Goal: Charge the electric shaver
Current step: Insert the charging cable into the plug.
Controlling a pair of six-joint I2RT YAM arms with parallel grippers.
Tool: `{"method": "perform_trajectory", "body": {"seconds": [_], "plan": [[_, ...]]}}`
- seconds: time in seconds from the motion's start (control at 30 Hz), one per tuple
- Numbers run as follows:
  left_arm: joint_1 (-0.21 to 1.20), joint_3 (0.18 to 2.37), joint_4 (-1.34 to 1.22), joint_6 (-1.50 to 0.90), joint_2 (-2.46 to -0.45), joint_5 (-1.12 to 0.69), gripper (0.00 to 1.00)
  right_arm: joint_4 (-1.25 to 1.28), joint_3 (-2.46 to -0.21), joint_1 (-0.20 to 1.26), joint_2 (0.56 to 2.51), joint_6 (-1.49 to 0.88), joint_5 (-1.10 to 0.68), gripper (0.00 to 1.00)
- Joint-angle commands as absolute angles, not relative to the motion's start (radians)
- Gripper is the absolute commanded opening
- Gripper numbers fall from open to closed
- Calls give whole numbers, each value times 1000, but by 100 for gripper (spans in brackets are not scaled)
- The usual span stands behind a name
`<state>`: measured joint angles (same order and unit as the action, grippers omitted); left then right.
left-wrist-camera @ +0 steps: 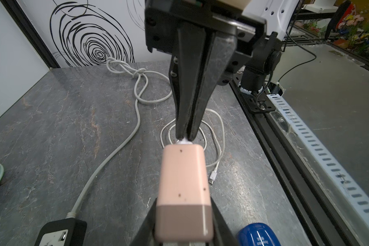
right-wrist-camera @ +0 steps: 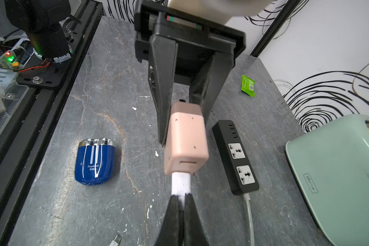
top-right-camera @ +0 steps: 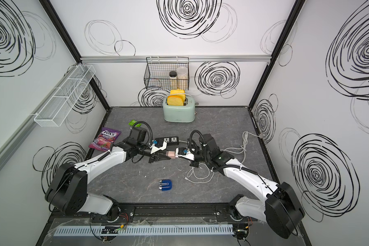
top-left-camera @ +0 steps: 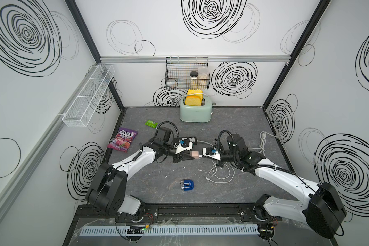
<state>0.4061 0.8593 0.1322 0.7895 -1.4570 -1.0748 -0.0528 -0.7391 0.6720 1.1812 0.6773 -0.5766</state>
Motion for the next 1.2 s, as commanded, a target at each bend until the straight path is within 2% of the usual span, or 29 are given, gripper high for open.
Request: {"method": "perform_trajectory", "body": {"seconds": [0.0,0.1,0.2,0.23,0.33,0.4,0.6,0.77,1.0,1.17], "plan": [[475,901,-28,780,-1458,-1187,0,85,-792,739,1198,694,-778,0],[464,886,-104,726,-1448,-1205,0,113,-771,745,1202,674,-779,0],[449,876,-115,718,-1435,-1168,0,117,-769,731,1194,590,-674,2],[440,864,-126,709,-1428,-1144,0,96,-783,716,1188,534,-636,7],[390,789,-305,577,-1402,-1067,0,56,-806,625,1152,367,-632,41],[361,760,-389,522,-1405,-1019,0,92,-787,595,1112,272,-625,58],[345,800,-390,487,-1474,-902,0,257,-733,606,1024,-53,-528,76],[344,785,-580,284,-1509,-772,0,337,-742,647,1063,-342,-515,82],[368,780,-642,208,-1494,-801,0,461,-711,646,1192,-784,-438,80],[368,743,-677,168,-1468,-883,0,637,-674,647,1255,-957,-425,81]]}}
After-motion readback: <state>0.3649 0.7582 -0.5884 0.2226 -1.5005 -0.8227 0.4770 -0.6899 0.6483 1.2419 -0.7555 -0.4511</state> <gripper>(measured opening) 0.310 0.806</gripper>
